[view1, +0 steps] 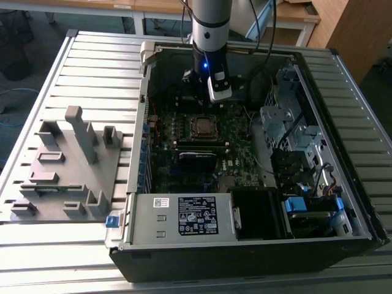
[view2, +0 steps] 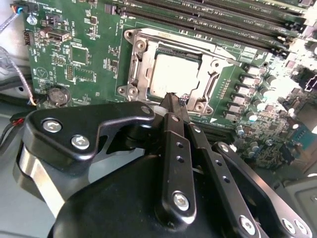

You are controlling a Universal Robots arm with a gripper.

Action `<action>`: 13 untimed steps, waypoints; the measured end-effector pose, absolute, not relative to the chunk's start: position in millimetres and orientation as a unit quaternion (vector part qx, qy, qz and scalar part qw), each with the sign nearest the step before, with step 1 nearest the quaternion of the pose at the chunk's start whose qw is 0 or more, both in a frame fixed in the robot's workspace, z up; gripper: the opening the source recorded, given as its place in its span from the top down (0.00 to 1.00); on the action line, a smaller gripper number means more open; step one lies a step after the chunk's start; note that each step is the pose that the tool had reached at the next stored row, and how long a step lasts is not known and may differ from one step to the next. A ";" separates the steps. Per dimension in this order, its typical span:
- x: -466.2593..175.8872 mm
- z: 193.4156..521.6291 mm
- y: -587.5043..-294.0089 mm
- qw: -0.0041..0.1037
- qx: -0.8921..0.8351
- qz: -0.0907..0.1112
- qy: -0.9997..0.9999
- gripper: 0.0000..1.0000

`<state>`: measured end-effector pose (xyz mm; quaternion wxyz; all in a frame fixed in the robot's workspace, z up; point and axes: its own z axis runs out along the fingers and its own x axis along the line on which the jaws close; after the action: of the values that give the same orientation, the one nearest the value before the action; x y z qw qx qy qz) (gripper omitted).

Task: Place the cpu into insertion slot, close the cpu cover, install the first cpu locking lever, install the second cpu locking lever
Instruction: 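Install the first cpu locking lever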

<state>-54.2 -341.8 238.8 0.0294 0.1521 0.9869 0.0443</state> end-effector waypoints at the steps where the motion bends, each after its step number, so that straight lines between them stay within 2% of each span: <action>1: -54.1 238.6 -341.8 0.030 0.151 0.044 0.987 0.90; 13: -54.2 237.7 -341.8 0.029 0.092 0.028 0.995 0.90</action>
<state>-54.2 -341.8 237.7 0.0293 0.0918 0.9949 0.0283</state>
